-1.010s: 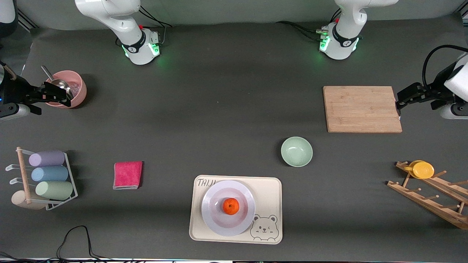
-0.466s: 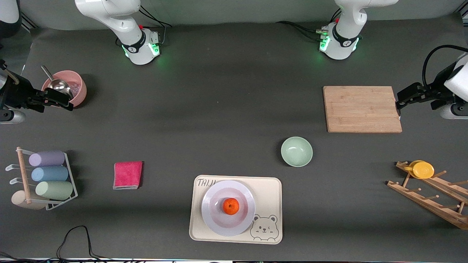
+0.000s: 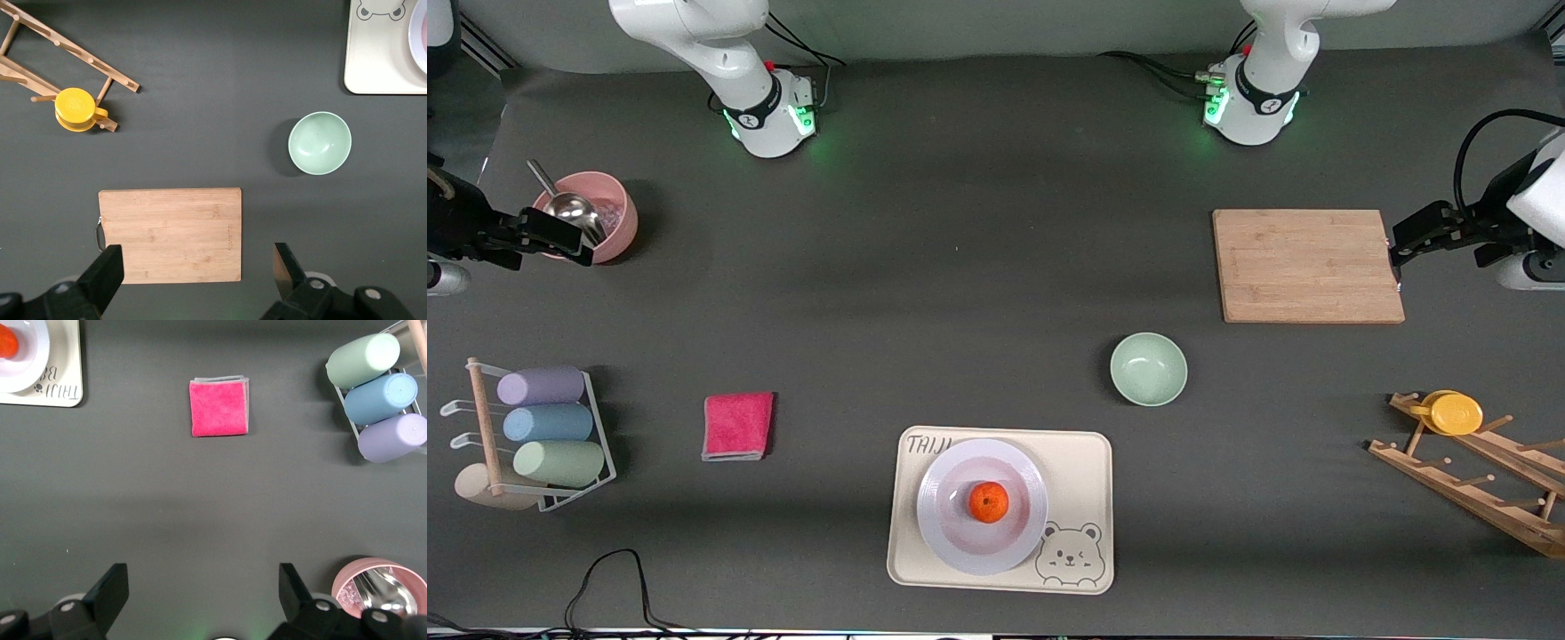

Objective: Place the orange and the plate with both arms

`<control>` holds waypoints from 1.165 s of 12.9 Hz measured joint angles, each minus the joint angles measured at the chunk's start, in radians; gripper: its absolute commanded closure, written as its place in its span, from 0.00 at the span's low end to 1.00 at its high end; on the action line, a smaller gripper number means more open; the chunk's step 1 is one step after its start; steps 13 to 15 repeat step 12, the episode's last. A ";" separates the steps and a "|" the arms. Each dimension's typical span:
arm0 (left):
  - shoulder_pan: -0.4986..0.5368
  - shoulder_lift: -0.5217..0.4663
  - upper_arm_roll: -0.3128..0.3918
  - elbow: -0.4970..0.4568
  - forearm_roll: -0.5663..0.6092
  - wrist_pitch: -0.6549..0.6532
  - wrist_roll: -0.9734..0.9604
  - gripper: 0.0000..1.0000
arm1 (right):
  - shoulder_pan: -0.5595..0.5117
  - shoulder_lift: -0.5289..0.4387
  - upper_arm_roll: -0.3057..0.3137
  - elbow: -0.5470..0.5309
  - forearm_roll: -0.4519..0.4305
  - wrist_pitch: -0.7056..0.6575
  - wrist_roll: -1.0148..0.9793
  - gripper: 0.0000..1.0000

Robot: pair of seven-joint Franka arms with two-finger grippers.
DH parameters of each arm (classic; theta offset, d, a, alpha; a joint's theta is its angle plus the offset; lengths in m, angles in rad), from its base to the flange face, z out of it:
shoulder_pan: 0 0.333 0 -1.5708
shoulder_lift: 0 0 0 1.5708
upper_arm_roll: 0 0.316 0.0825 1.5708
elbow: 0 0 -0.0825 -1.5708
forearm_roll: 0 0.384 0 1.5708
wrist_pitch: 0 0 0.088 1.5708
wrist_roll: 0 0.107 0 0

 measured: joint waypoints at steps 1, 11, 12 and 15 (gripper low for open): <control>0.000 0.000 0.000 0.000 0.000 0.000 0.000 0.00 | -0.003 0.006 0.002 0.013 0.000 0.000 0.000 0.00; 0.000 0.000 0.000 0.000 0.000 0.000 0.000 0.00 | -0.117 0.010 0.102 0.044 0.026 -0.002 0.000 0.00; 0.000 0.000 0.000 0.000 0.000 0.000 0.000 0.00 | -0.117 0.010 0.102 0.044 0.026 -0.002 0.000 0.00; 0.000 0.000 0.000 0.000 0.000 0.000 0.000 0.00 | -0.117 0.010 0.102 0.044 0.026 -0.002 0.000 0.00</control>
